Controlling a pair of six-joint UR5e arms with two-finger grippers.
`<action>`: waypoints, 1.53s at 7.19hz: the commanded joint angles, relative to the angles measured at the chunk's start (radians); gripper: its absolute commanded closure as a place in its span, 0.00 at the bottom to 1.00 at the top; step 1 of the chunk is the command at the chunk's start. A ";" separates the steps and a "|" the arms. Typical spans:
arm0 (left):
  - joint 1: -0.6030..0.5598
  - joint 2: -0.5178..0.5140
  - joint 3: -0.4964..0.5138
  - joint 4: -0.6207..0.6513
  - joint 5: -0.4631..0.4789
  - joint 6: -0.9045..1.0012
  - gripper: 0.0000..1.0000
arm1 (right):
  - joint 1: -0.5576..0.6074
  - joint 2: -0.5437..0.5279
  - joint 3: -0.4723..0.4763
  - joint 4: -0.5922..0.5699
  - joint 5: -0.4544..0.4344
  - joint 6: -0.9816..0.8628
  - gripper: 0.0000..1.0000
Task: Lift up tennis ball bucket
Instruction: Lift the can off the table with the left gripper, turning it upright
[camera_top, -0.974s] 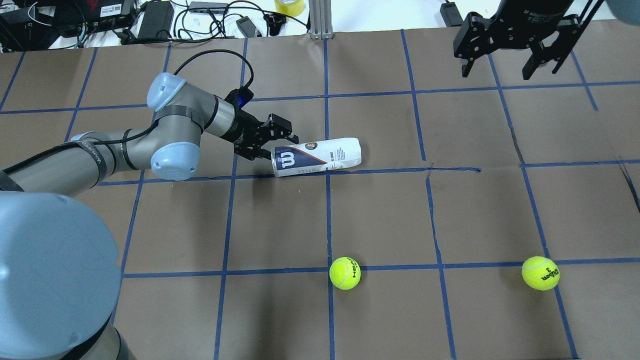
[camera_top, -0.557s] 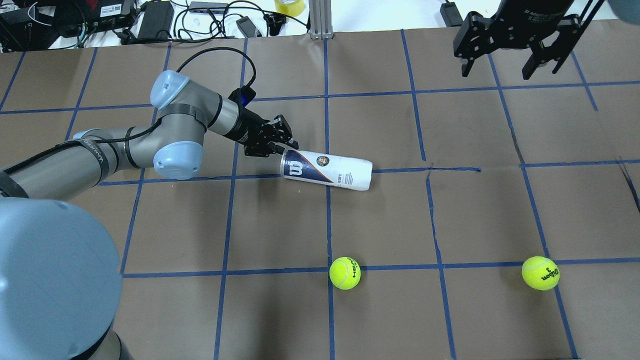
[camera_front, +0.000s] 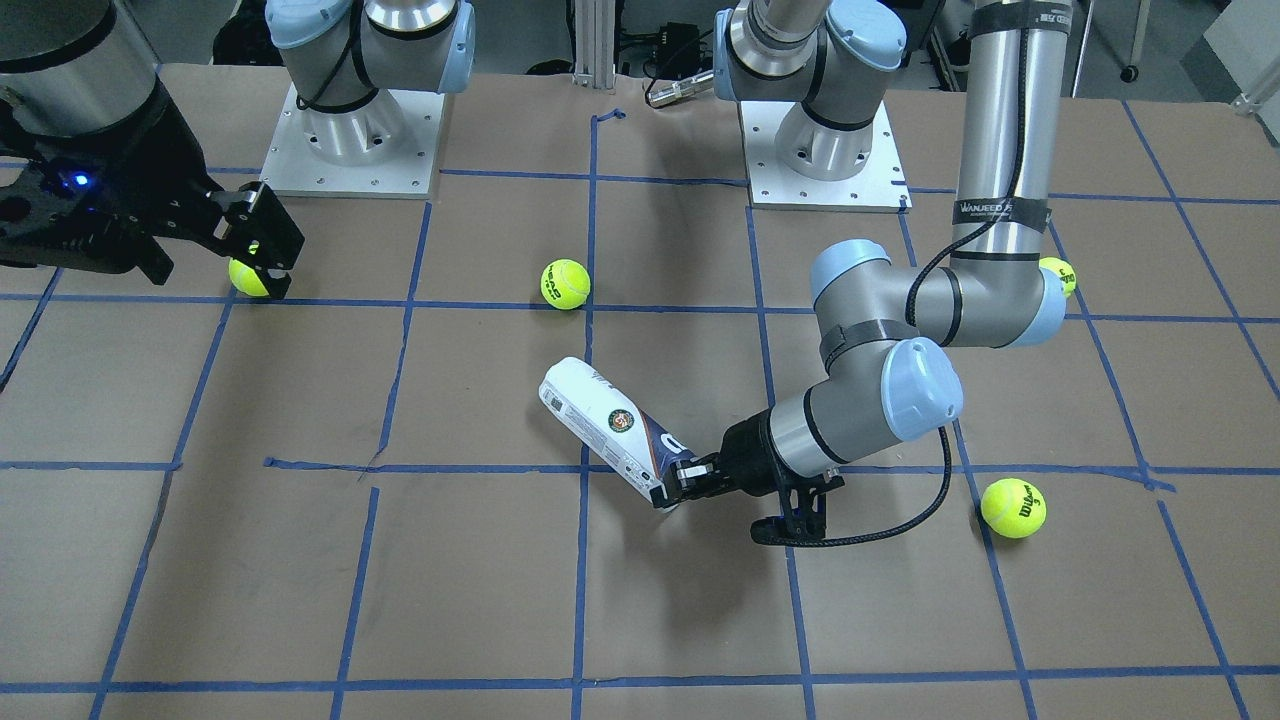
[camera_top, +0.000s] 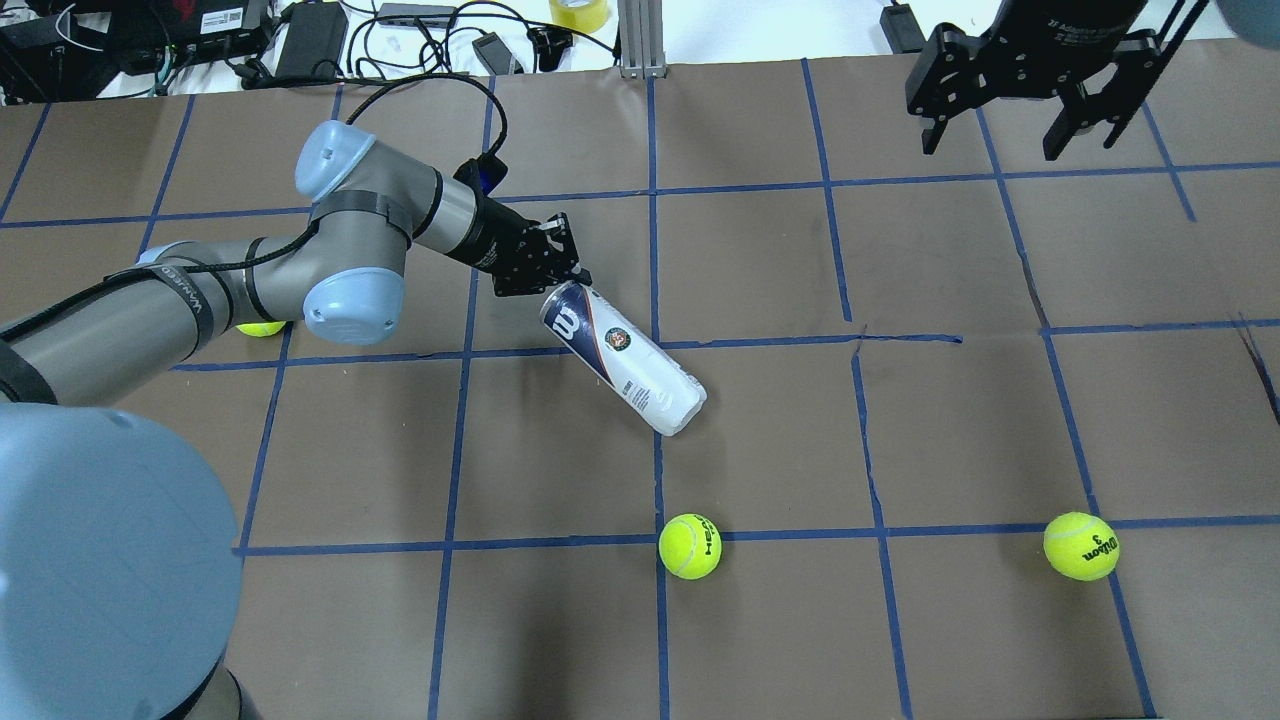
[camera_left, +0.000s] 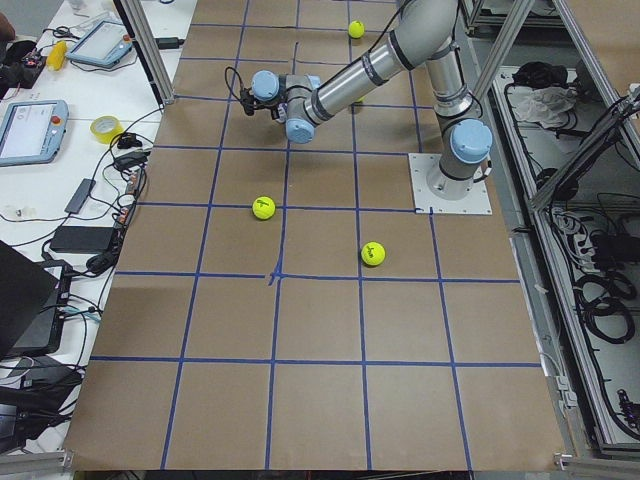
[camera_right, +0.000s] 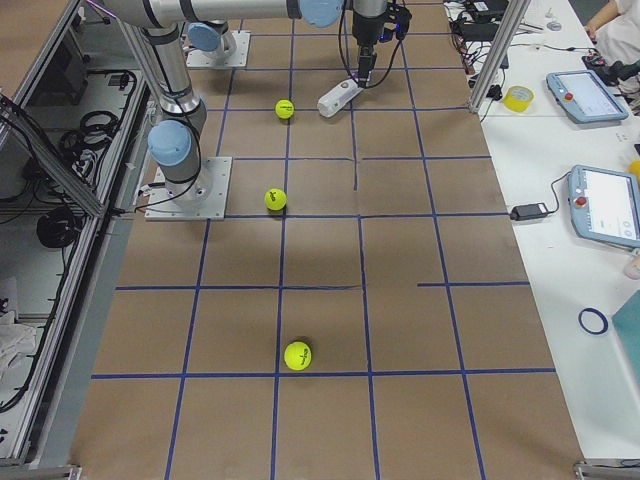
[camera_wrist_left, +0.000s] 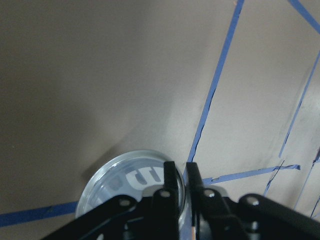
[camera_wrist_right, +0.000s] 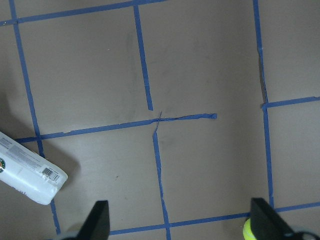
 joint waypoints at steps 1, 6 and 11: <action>-0.016 0.025 0.084 -0.003 0.110 -0.085 1.00 | 0.000 0.000 -0.001 -0.001 -0.002 -0.003 0.00; -0.066 0.108 0.423 -0.268 0.377 -0.166 1.00 | -0.001 0.001 0.000 -0.001 -0.001 -0.003 0.00; -0.186 0.087 0.448 -0.142 0.787 0.011 1.00 | -0.001 0.002 0.000 -0.004 -0.005 -0.012 0.00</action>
